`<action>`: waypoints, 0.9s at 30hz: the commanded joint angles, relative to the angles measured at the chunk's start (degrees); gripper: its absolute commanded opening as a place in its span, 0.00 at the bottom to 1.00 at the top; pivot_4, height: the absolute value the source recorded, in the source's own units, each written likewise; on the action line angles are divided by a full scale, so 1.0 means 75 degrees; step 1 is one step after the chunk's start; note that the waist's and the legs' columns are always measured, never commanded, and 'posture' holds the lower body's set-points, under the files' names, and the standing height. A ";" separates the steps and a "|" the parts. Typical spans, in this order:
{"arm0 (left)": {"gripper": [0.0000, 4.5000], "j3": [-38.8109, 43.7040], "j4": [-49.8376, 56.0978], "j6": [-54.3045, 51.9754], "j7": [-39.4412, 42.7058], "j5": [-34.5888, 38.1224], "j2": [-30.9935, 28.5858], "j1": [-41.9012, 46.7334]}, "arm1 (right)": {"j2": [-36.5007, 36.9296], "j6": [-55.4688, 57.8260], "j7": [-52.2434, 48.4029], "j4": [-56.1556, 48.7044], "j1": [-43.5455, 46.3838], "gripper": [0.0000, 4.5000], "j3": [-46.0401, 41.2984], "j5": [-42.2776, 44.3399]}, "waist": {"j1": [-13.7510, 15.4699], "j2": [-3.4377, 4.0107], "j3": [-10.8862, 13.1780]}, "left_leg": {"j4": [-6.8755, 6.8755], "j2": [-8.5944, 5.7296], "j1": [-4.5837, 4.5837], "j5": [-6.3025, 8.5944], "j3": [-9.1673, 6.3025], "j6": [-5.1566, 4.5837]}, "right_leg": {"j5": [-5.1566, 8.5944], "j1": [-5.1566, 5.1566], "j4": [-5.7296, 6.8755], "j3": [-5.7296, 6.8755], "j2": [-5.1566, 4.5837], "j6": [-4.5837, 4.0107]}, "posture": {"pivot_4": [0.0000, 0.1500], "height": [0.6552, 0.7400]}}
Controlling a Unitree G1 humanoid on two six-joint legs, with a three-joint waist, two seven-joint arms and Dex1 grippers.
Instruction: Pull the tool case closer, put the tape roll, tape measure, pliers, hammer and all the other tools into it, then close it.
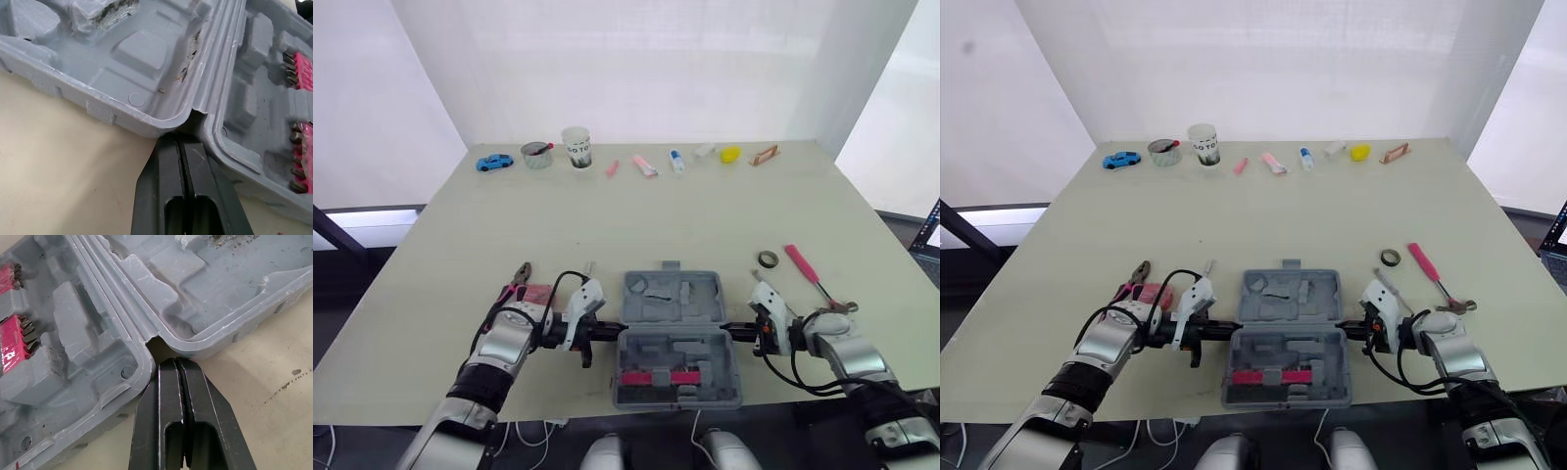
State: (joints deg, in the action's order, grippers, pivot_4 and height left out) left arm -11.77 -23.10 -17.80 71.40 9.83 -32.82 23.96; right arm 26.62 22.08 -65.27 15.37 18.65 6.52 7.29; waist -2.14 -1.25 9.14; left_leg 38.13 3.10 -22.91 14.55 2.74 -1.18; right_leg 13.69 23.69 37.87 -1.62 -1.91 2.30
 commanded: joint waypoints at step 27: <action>0.00 -0.0097 0.0621 0.0136 0.0215 -0.0126 -0.0258 -0.0633 | 0.0179 0.0245 0.0115 -0.0926 -0.0453 0.00 0.0334 0.0497 | 0.0004 0.0000 0.0000 | 0.0003 0.0002 0.0001 0.0000 0.0001 0.0000 | 0.0001 0.0000 0.0000 -0.0001 0.0000 0.0000 | 1.00 1.00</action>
State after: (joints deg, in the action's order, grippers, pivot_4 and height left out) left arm -11.07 -19.14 -16.13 72.13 9.22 -34.45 20.17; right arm 27.77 23.76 -63.62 10.72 15.34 8.69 9.60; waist -2.12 -1.25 9.13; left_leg 38.15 3.12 -22.91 14.55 2.75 -1.18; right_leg 13.70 23.68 37.87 -1.63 -1.91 2.30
